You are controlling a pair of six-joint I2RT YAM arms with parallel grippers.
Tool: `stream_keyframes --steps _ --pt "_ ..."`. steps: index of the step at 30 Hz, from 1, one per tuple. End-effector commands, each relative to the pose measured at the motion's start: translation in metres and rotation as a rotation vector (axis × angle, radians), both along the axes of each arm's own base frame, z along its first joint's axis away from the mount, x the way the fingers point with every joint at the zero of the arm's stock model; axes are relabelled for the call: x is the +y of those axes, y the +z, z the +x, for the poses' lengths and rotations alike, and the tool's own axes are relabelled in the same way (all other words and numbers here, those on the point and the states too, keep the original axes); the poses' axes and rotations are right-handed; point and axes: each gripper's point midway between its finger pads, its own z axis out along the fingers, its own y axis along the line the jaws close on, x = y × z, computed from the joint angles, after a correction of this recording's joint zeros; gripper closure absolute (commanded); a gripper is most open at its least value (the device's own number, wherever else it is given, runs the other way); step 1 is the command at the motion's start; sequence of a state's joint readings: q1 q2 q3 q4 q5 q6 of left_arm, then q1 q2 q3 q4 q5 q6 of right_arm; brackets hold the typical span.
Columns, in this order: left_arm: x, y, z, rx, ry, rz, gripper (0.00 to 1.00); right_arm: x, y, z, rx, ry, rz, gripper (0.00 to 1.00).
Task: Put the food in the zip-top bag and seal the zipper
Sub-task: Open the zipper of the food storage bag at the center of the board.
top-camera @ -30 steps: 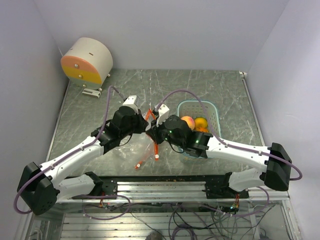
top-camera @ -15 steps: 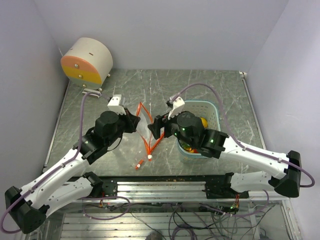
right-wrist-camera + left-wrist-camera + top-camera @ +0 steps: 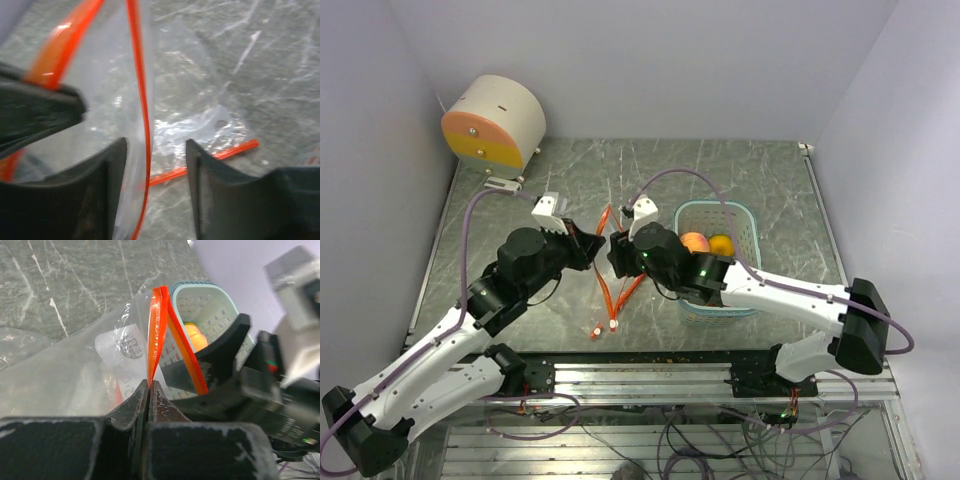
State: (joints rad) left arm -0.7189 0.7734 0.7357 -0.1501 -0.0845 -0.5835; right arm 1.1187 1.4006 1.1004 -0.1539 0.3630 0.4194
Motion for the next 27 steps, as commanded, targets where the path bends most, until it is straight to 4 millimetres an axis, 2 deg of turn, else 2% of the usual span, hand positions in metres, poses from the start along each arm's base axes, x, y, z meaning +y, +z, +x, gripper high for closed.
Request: stream_keyframes --steps 1,2,3,6,7,9,11,14,17,18,22,24,27 --pt "0.003 0.027 -0.013 -0.044 -0.045 -0.017 0.93 -0.019 -0.004 0.022 -0.013 -0.195 -0.049 0.61" --pt "0.011 0.035 -0.014 -0.05 -0.018 -0.004 0.93 -0.035 -0.005 0.029 -0.022 -0.291 -0.07 0.74" --pt "0.021 0.035 -0.015 -0.037 0.016 0.025 0.93 -0.049 -0.008 0.032 -0.026 -0.368 -0.096 0.79" --pt "0.062 0.023 -0.012 0.041 0.206 0.13 0.93 -0.086 -0.006 0.037 -0.068 -0.53 -0.124 0.85" --pt "0.081 0.019 -0.009 0.069 0.305 0.171 0.93 -0.094 -0.003 0.037 -0.076 -0.561 -0.114 0.87" --pt "0.107 0.01 -0.01 0.122 0.428 0.243 0.93 -0.106 0.0 0.036 -0.09 -0.606 -0.091 0.9" --pt "0.116 0.006 -0.01 0.143 0.472 0.274 0.93 -0.102 0.005 0.035 -0.091 -0.577 -0.045 0.9" --pt "0.094 0.006 -0.005 0.123 0.384 0.228 0.92 -0.073 0.014 0.029 -0.096 -0.412 0.029 0.91" --pt "0.059 0.01 0.001 0.088 0.26 0.133 0.81 -0.046 0.03 0.022 -0.101 -0.272 0.117 0.94" --pt "0.049 0.01 0.003 0.086 0.227 0.11 0.75 -0.039 0.03 0.02 -0.099 -0.241 0.123 0.95" --pt "0.018 0.012 0.006 0.084 0.114 0.044 0.47 -0.026 0.029 0.019 -0.092 -0.194 0.131 0.97" --pt "0.006 0.017 0.004 0.081 0.062 0.018 0.38 -0.024 0.031 0.02 -0.093 -0.197 0.141 0.99" --pt "0.003 0.027 0.0 0.07 0.035 -0.013 0.24 -0.027 0.031 0.023 -0.095 -0.231 0.142 1.0"
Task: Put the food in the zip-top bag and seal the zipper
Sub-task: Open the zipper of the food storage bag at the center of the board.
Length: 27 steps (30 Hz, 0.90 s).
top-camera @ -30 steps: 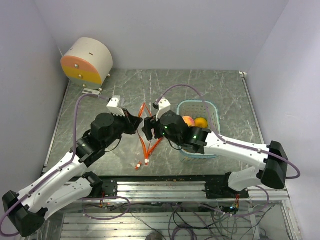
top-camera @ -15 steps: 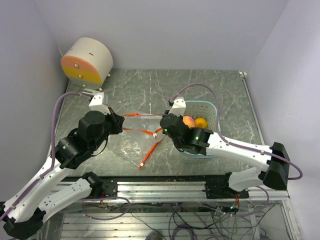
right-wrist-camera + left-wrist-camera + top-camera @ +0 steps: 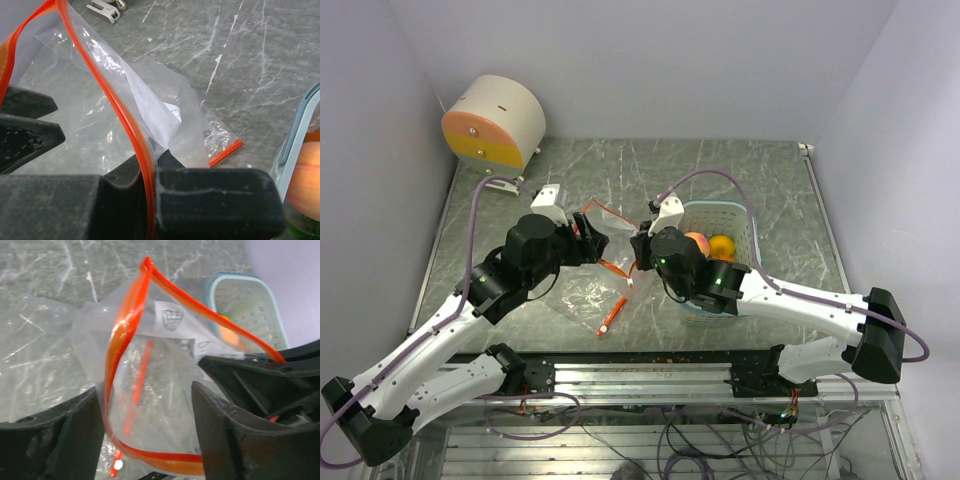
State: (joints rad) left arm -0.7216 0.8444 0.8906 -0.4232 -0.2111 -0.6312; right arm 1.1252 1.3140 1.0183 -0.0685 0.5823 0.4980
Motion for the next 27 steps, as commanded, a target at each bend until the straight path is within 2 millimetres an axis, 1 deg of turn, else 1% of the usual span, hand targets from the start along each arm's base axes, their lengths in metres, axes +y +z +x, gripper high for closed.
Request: stream_keyframes --steps 1,3,4,6,9,11,14,15,17,20,24,27 --pt "-0.018 0.039 -0.007 -0.08 -0.094 -0.135 0.22 0.003 0.01 0.006 -0.025 -0.022 0.032 1.0" --pt "-0.014 0.045 -0.013 -0.085 -0.091 -0.148 0.19 0.001 0.008 0.008 -0.026 -0.036 0.025 1.0" --pt "-0.011 0.046 -0.015 -0.084 -0.09 -0.153 0.2 0.0 0.009 0.008 -0.027 -0.037 0.028 1.0" --pt "-0.007 0.045 -0.02 -0.069 -0.083 -0.152 0.26 -0.001 0.009 0.008 -0.026 -0.043 0.035 1.0" --pt "-0.003 0.034 -0.026 -0.024 -0.077 -0.137 0.32 -0.003 0.01 0.007 -0.031 -0.047 0.039 1.0" --pt "-0.001 0.023 -0.028 0.007 -0.069 -0.125 0.35 -0.005 0.012 0.007 -0.038 -0.047 0.042 1.0" --pt "0.001 0.016 -0.03 0.026 -0.054 -0.135 0.38 -0.004 0.019 0.007 -0.052 -0.04 0.06 1.0" --pt "0.001 0.014 -0.03 0.033 -0.052 -0.137 0.39 -0.006 0.01 0.006 -0.043 -0.04 0.043 1.0" --pt "0.001 0.01 -0.031 0.047 -0.05 -0.133 0.43 -0.009 0.007 0.005 -0.042 -0.045 0.037 1.0" --pt "0.003 0.006 -0.034 0.064 -0.051 -0.122 0.41 -0.014 0.008 0.006 -0.044 -0.062 0.041 1.0" --pt "0.008 0.008 -0.039 0.059 -0.042 -0.138 0.31 -0.02 0.008 0.005 -0.049 -0.079 0.052 1.0" --pt "0.006 0.009 -0.04 0.051 -0.051 -0.158 0.28 -0.019 0.009 0.005 -0.051 -0.075 0.058 1.0"
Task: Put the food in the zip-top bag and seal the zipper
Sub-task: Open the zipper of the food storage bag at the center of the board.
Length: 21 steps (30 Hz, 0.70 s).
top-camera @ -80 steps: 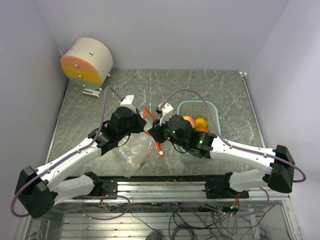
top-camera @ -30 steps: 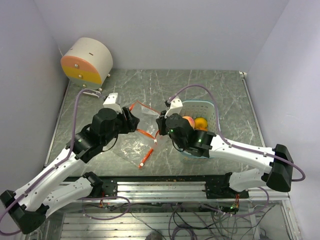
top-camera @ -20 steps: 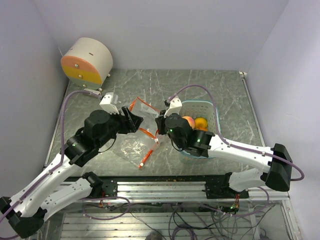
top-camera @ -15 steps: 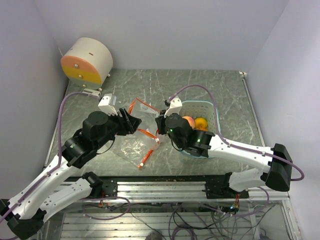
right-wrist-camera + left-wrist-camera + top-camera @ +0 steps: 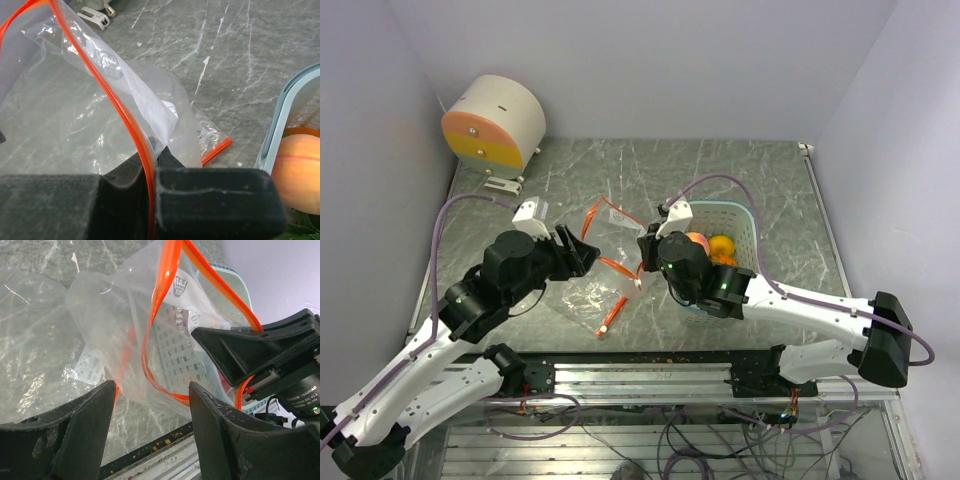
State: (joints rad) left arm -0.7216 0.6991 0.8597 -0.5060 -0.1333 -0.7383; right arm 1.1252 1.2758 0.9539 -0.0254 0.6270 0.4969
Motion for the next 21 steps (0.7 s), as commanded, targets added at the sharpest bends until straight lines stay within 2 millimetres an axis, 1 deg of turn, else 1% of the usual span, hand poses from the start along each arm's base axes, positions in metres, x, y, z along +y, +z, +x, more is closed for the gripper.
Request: stream_keyframes --steps 1,5,9,10,11,12,13,14,16,18,19,21 --pt "-0.002 0.0 -0.005 0.006 -0.018 -0.035 0.28 -0.004 0.014 0.003 -0.03 -0.027 0.052 1.0" --pt "-0.01 -0.004 -0.001 0.014 -0.024 -0.063 0.29 -0.001 0.013 0.002 -0.027 -0.013 0.059 1.0" --pt "-0.016 0.002 0.004 -0.01 -0.018 -0.121 0.31 0.002 0.011 0.002 -0.021 -0.004 0.059 1.0" --pt "-0.017 0.002 0.005 -0.013 -0.017 -0.128 0.38 0.002 0.01 0.002 -0.02 -0.004 0.06 1.0" --pt "-0.018 0.001 0.006 -0.012 -0.018 -0.131 0.54 0.003 0.01 0.002 -0.017 -0.005 0.062 1.0" --pt "-0.019 -0.002 0.007 -0.006 -0.019 -0.129 0.68 0.002 0.01 0.002 -0.016 -0.009 0.064 1.0" --pt "-0.02 -0.006 0.007 0.002 -0.02 -0.122 0.8 0.001 0.01 0.002 -0.015 -0.017 0.066 1.0" --pt "-0.02 -0.01 0.008 0.011 -0.018 -0.117 0.86 -0.001 0.01 0.003 -0.014 -0.023 0.066 1.0" --pt "-0.02 -0.015 0.008 0.02 -0.014 -0.106 0.93 -0.003 0.009 0.003 -0.012 -0.034 0.067 1.0" --pt "-0.016 -0.015 0.009 0.013 -0.002 -0.09 0.93 -0.006 0.007 0.003 -0.008 -0.047 0.063 1.0" --pt "-0.011 -0.012 0.009 0.002 0.012 -0.072 0.93 -0.009 0.005 0.003 -0.003 -0.058 0.057 1.0" --pt "0.006 0.0 0.013 -0.032 0.072 -0.015 0.93 -0.015 0.001 0.003 0.011 -0.086 0.046 1.0"
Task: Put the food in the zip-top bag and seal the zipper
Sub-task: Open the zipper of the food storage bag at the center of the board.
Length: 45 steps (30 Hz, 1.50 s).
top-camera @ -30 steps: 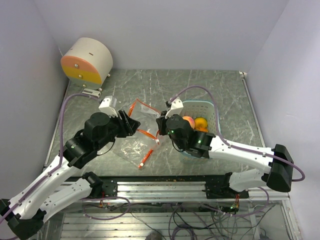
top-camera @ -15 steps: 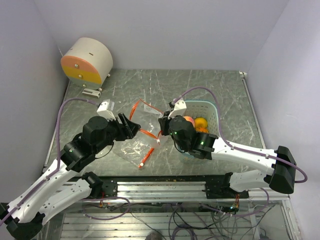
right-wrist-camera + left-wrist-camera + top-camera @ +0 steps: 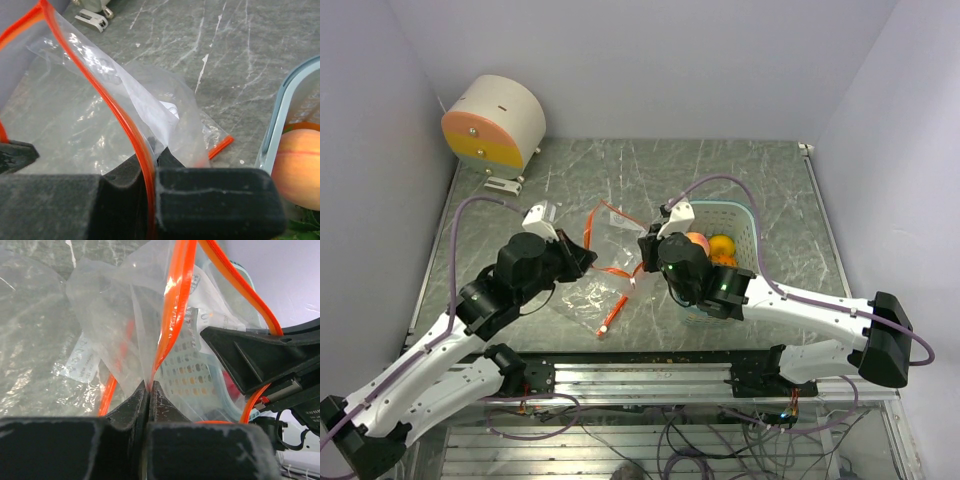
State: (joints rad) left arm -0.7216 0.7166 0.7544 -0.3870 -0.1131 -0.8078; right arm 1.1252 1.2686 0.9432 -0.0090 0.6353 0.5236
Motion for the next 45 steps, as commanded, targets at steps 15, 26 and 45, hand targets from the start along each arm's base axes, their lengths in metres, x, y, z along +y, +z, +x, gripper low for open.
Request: stream_keyframes --steps 15,26,45 --pt "0.03 0.036 0.025 -0.144 0.065 0.276 0.93 0.011 0.001 -0.013 0.015 0.121 0.001 0.12" --pt "0.015 -0.009 0.035 -0.069 0.024 0.342 0.93 -0.003 0.058 -0.022 -0.059 0.145 0.102 0.0" --pt "0.015 0.013 0.031 -0.082 -0.036 0.4 0.93 -0.14 -0.036 0.037 0.274 -0.238 -0.077 0.0"
